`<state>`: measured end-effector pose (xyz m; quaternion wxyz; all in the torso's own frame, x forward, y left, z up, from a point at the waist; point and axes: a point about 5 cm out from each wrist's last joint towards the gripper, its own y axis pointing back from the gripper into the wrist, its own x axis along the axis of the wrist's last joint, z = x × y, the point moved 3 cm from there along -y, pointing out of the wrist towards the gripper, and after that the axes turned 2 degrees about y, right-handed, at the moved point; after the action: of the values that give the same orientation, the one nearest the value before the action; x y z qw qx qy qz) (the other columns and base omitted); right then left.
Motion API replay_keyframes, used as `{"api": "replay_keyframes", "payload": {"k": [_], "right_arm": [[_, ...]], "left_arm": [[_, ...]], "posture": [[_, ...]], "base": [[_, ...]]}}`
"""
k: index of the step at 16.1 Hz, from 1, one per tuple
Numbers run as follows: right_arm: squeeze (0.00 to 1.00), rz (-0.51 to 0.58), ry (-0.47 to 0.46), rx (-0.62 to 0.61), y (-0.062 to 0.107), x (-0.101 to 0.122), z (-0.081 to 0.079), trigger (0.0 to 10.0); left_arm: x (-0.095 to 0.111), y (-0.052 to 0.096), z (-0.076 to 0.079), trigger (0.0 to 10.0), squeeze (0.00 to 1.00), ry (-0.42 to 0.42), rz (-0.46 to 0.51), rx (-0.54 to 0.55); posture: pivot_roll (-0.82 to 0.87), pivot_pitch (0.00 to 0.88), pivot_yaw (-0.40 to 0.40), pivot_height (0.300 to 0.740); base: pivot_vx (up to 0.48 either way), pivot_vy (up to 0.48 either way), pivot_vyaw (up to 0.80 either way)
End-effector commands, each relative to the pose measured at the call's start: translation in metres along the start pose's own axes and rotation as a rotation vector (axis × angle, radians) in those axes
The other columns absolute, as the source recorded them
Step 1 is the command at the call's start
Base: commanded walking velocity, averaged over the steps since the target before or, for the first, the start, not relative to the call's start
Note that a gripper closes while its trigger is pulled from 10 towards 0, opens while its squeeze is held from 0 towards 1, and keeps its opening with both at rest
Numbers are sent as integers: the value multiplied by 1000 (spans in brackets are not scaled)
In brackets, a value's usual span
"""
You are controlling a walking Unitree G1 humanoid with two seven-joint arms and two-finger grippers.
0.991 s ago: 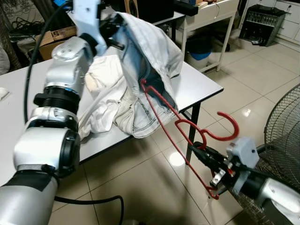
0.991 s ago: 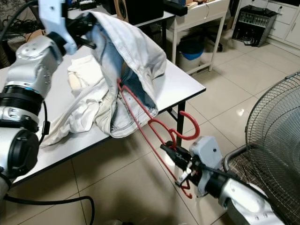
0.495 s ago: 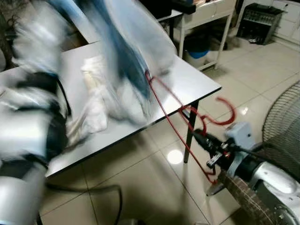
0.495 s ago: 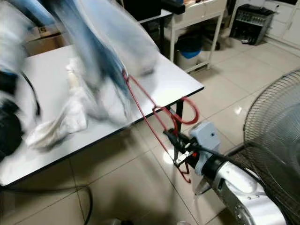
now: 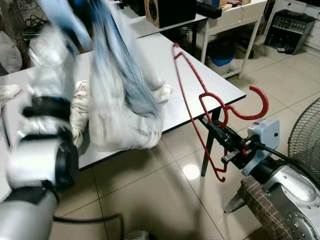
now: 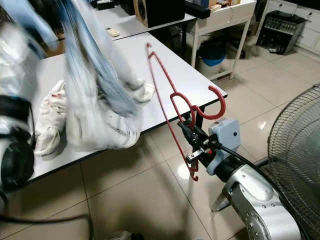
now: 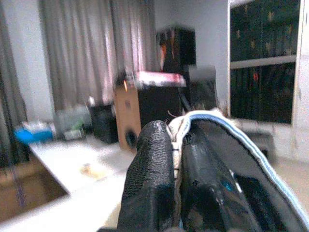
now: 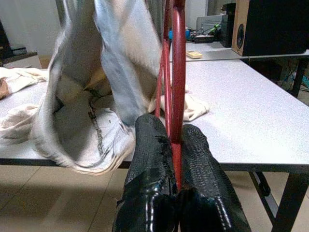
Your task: Hang hanger
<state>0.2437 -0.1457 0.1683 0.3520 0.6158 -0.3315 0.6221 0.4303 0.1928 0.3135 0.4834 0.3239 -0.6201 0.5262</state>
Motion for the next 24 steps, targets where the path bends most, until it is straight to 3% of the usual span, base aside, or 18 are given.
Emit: {"api": "replay_keyframes", "payload": {"k": [1, 2, 3, 5, 7, 10, 12, 14, 15, 16, 19, 22, 23, 24], "right_arm": [[0, 9, 14, -5, 1, 3, 1, 10000], [0, 5, 0, -45, 3, 0, 2, 10000], [0, 12, -11, -77, 4, -1, 4, 10000], [0, 46, -50, -183, 5, -1, 12, 10000], [0, 88, -82, -285, 4, 2, 21, 10000], [0, 113, -45, -295, -4, 10, 25, 10000], [0, 112, -24, -292, -6, 11, 25, 10000], [0, 109, -56, -313, -6, 7, 26, 10000], [0, 107, -66, -322, -6, 6, 27, 10000], [0, 100, -55, -324, -6, 6, 27, 10000], [0, 98, -55, -339, -7, 4, 29, 10000], [0, 110, -64, -388, -6, 6, 36, 10000], [0, 128, -73, -411, -5, 9, 41, 10000], [0, 130, -72, -409, -5, 10, 40, 10000]], "left_arm": [[27, -5, 3, 0, 0, -27, 71, -17], [11, 6, 26, 0, 0, 26, 27, -163], [2, 14, 34, 0, 0, 52, 5, -213], [-17, 29, 33, 0, 0, 103, -32, -195], [-34, 50, 42, 0, 0, 220, -45, -203], [-30, 64, 74, 0, 0, 316, -40, -311], [-23, 68, 84, 0, 0, 371, -28, -338], [-47, 78, 83, 0, 0, 245, -154, -328], [-60, 84, 79, 10000, 0, 199, -222, -295], [-71, 90, 76, 10000, 0, 148, -280, -269], [-75, 105, 93, 10000, 0, 242, -264, -329], [-43, 98, 113, 10000, 0, 361, -132, -418], [-5, 91, 126, 10000, 0, 520, 9, -509], [0, 92, 128, 10000, 0, 532, 16, -530]], "posture": [[-120, 0, 139, 740], [-126, 0, 150, 740], [-127, 0, 154, 740], [-128, 0, 155, 740], [-115, 0, 136, 740], [-106, 0, 118, 740], [-105, 0, 112, 740], [-108, 0, 114, 740], [-108, 0, 114, 740], [-109, 0, 114, 740], [-104, 0, 104, 740], [-103, 0, 101, 740], [-103, 0, 101, 740], [-110, 0, 109, 740]], "base": [[0, 0, 0], [0, 0, 0], [0, 0, 0], [0, 0, 0], [0, 0, 0], [0, 0, 413], [0, 0, 800], [0, 0, 0], [0, 0, 0], [0, 0, 0], [0, 0, 0], [0, 0, 0], [0, 0, 0], [0, 0, 0]]}}
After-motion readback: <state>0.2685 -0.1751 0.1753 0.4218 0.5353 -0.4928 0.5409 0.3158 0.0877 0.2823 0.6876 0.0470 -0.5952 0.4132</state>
